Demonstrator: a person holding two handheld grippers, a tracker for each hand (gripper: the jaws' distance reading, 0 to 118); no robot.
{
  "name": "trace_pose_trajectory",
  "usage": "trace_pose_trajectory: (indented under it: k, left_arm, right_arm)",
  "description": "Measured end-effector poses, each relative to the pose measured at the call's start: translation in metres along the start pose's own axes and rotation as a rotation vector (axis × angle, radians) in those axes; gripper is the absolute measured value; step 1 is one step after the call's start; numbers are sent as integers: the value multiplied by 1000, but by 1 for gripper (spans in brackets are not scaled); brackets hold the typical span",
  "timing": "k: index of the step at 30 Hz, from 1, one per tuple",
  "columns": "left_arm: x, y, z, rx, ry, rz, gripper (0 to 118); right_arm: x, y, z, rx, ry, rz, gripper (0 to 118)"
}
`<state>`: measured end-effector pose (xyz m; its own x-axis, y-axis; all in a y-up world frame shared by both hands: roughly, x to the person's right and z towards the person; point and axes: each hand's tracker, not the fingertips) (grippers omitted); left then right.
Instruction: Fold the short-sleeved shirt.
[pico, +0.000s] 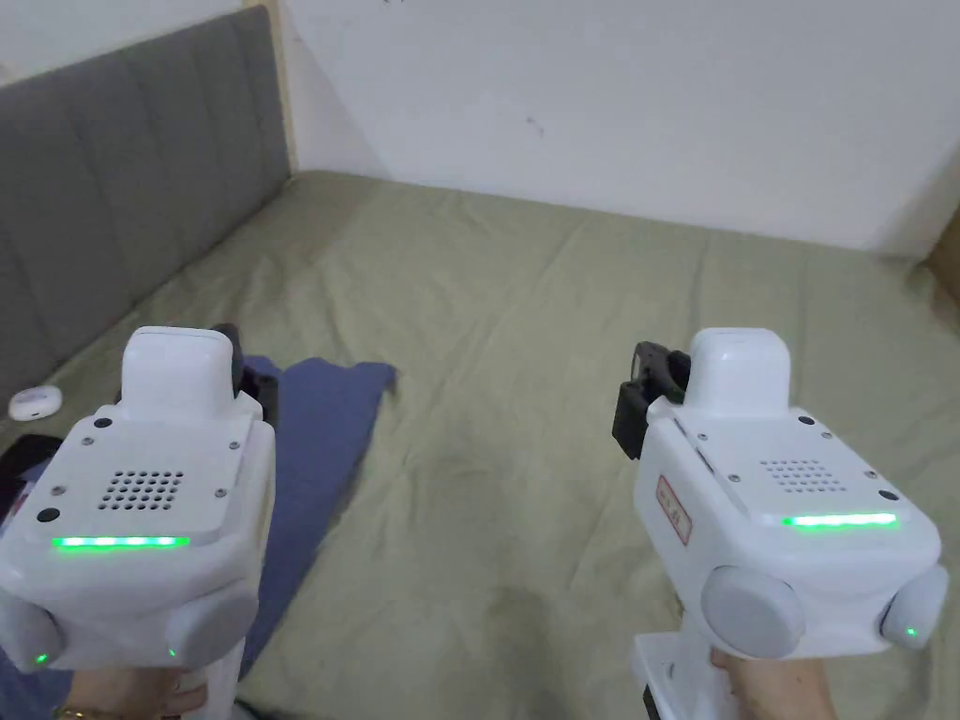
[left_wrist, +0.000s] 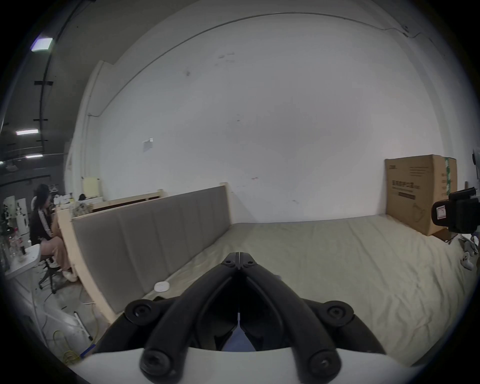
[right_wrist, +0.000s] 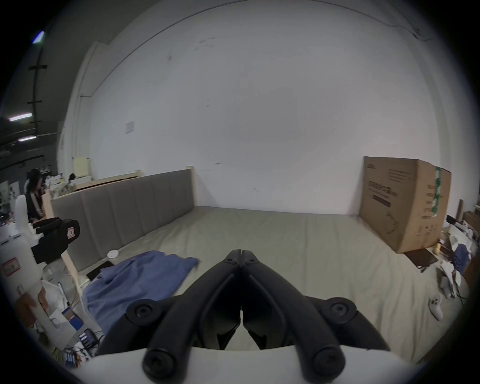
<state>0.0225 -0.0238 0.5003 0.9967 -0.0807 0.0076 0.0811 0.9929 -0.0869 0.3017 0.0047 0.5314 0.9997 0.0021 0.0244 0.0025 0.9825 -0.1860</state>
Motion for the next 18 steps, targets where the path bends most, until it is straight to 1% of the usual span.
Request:
trace_pose_trajectory:
  k: [5, 10, 14, 18]
  left_arm:
    - [-35, -5, 15, -20, 95, 8, 0]
    - [-56, -10, 25, -35, 156, 20, 0]
    - [-67, -13, 28, -44, 183, 36, 0]
    - [-70, -15, 26, -52, 200, 49, 0]
  right_arm:
    - [-35, -3, -15, -11, 104, 18, 0]
    - [-61, -4, -25, -20, 178, 33, 0]
    - [-72, -4, -29, -21, 213, 48, 0]
    - [-76, -5, -31, -24, 225, 60, 0]
